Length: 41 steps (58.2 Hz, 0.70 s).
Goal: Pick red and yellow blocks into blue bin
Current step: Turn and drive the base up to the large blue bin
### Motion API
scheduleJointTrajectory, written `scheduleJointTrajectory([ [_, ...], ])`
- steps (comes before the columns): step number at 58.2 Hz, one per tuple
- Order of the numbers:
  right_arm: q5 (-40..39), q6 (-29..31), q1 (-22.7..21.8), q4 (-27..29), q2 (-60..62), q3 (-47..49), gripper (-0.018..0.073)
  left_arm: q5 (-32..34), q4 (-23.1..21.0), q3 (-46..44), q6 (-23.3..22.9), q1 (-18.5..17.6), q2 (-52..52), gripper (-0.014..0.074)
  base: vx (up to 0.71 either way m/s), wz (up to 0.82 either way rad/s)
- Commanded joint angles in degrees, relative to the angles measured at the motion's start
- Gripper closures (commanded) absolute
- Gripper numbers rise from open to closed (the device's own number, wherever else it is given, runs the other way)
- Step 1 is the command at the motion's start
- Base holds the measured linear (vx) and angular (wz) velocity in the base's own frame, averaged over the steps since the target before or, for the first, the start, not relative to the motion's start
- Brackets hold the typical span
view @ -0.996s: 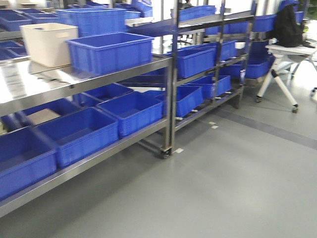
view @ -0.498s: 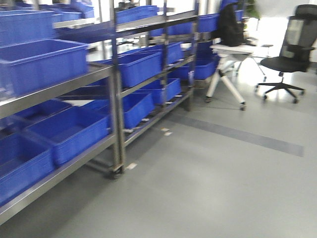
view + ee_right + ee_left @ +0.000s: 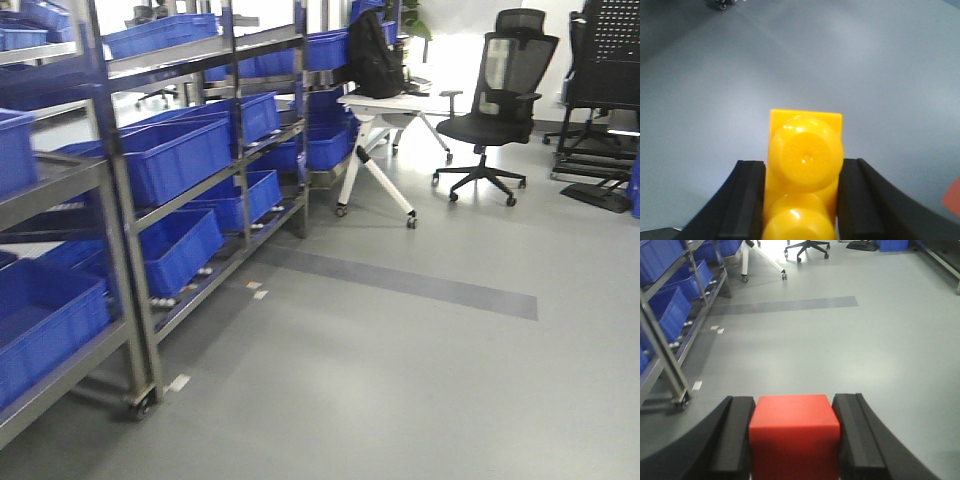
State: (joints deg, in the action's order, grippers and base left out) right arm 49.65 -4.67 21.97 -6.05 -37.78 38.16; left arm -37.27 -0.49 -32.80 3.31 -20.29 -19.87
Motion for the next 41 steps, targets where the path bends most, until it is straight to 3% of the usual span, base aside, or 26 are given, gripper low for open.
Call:
scheduleJointTrajectory([
  [1, -3.66, 0.27, -0.01, -0.83, 0.09, 1.65, 0.0318, 4.86, -0.24, -1.31, -0.36, -0.11, -0.58, 0.0359, 0.46, -0.17],
  [41, -3.60, 0.27, -0.01, -0.83, 0.09, 1.65, 0.0318, 4.86, -0.24, -1.31, -0.36, -0.11, -0.58, 0.0359, 0.46, -0.06],
])
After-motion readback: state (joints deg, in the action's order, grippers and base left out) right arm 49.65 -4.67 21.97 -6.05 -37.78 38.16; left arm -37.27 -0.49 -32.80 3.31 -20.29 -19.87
